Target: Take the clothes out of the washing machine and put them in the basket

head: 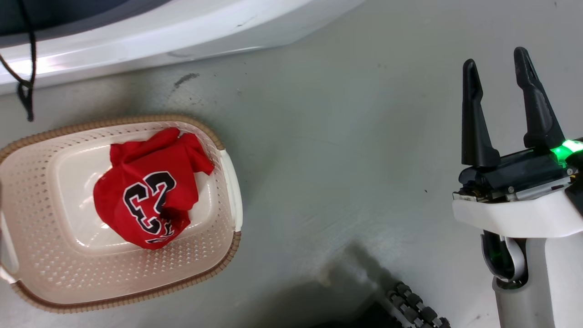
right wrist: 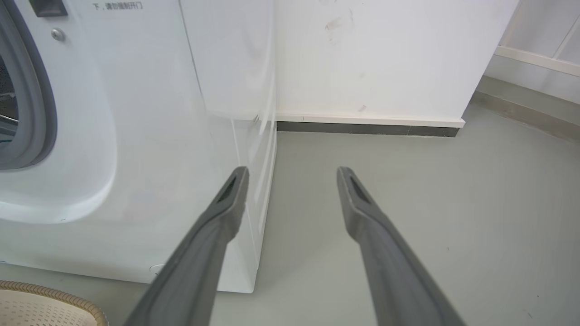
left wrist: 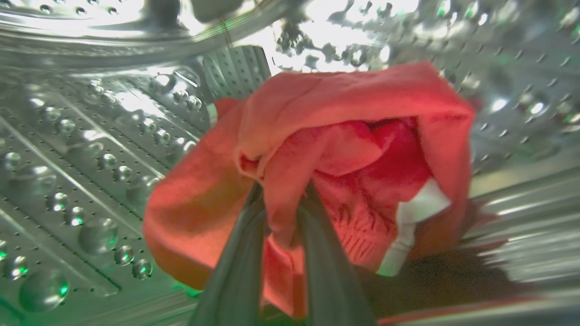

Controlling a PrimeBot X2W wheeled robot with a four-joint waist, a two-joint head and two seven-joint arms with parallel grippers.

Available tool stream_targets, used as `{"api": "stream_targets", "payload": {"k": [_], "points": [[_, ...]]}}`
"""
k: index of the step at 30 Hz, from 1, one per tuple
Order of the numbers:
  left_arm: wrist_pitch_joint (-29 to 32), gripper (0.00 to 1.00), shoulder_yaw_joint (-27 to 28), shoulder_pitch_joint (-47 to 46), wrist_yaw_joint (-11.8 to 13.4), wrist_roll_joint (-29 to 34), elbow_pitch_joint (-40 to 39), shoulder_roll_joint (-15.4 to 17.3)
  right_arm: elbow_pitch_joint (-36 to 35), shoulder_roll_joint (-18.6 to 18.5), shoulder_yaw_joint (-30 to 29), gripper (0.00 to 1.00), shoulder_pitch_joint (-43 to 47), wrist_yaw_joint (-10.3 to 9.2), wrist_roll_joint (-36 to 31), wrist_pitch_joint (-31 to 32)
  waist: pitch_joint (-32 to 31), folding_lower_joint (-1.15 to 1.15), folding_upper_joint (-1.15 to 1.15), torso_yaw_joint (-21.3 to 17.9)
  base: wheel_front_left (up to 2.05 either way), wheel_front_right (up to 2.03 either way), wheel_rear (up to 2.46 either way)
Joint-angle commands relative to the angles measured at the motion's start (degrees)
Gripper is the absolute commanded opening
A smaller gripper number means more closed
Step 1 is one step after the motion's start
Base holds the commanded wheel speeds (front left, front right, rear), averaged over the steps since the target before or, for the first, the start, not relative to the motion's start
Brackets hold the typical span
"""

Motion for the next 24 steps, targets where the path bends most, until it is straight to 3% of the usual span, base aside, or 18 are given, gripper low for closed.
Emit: {"api": "stream_targets", "payload": {"k": [1,6,16,24], "points": [[-1.41,0.0,0.65,1.22,0.05,-0.91,0.0,-0.41,0.14,0.15,-0.25,1.0,-0.22,-0.04,-0.12,-0.12,-0.81,0.0,0.0,0.55,0.0,0.0,0.0],[-7.31,0.0,1.98,4.66,-0.06,-3.17,0.47,-2.38,0.48,0.13,-0.66,1.0,0.68,-0.04,-1.35,-0.12,-3.76,0.0,0.0,2.68,0.0,0.0,0.0],[-19.18,0.0,-0.76,15.16,-0.38,-5.24,-1.19,-6.04,1.57,0.11,-1.04,1.0,3.33,-0.05,-3.91,-0.12,-11.94,0.0,0.0,7.56,0.0,0.0,0.0],[-25.01,0.0,-4.41,25.2,-0.39,-9.71,-5.58,-5.66,2.67,0.11,-1.05,1.0,6.69,-0.05,-5.91,-0.12,-18.41,0.0,0.0,10.0,0.0,0.0,0.0]]}}
